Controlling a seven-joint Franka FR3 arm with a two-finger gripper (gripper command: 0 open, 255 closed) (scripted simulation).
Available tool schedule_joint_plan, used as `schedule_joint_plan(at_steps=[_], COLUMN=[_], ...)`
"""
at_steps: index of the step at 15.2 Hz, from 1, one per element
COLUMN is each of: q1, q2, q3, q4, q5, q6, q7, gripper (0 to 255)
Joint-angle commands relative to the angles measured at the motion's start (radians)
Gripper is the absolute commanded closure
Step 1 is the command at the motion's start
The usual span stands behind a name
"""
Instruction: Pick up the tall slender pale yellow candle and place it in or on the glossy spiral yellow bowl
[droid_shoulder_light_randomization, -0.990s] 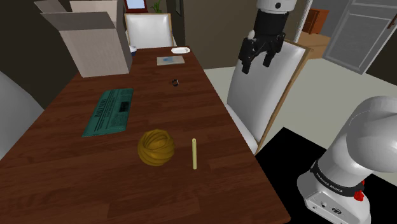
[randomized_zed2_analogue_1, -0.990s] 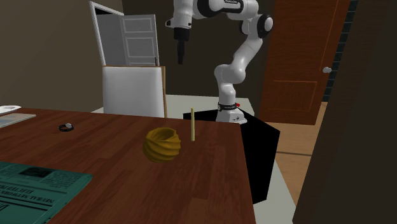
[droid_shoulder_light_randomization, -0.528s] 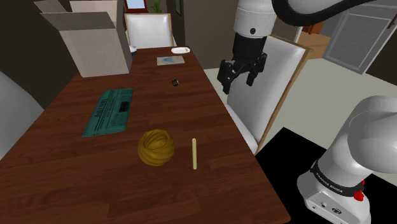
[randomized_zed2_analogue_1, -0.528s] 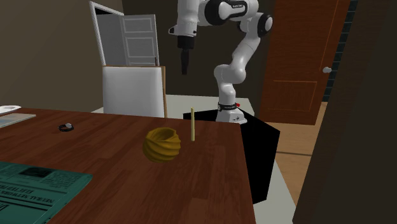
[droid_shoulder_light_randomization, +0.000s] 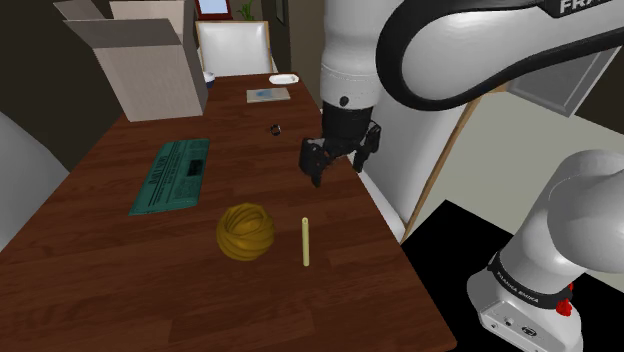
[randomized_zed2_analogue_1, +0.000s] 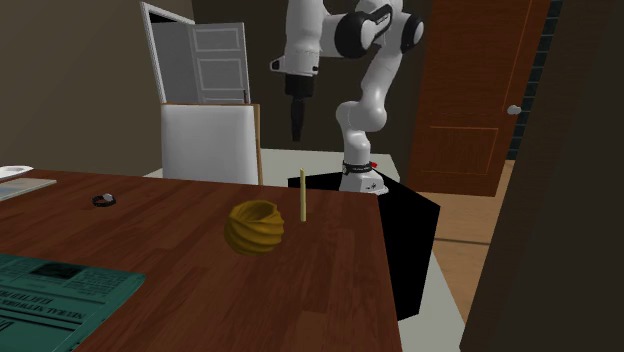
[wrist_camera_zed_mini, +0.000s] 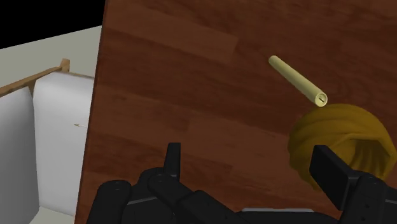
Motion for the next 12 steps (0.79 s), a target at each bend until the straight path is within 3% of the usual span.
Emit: schedule_joint_plan(at_steps=[1, 6, 12], q1=[0.001, -0.019, -0.03], q2=[0.049, 0.201, 0.25], q3=[0.05, 0.168, 0.188], q4=[0.016, 0.084, 0.039], q5=[0.001, -0.043, -0.066], q6=[0.038, 0.124, 0.211], q7=[0.058, 0.203, 0.222], gripper=[0, 0, 0])
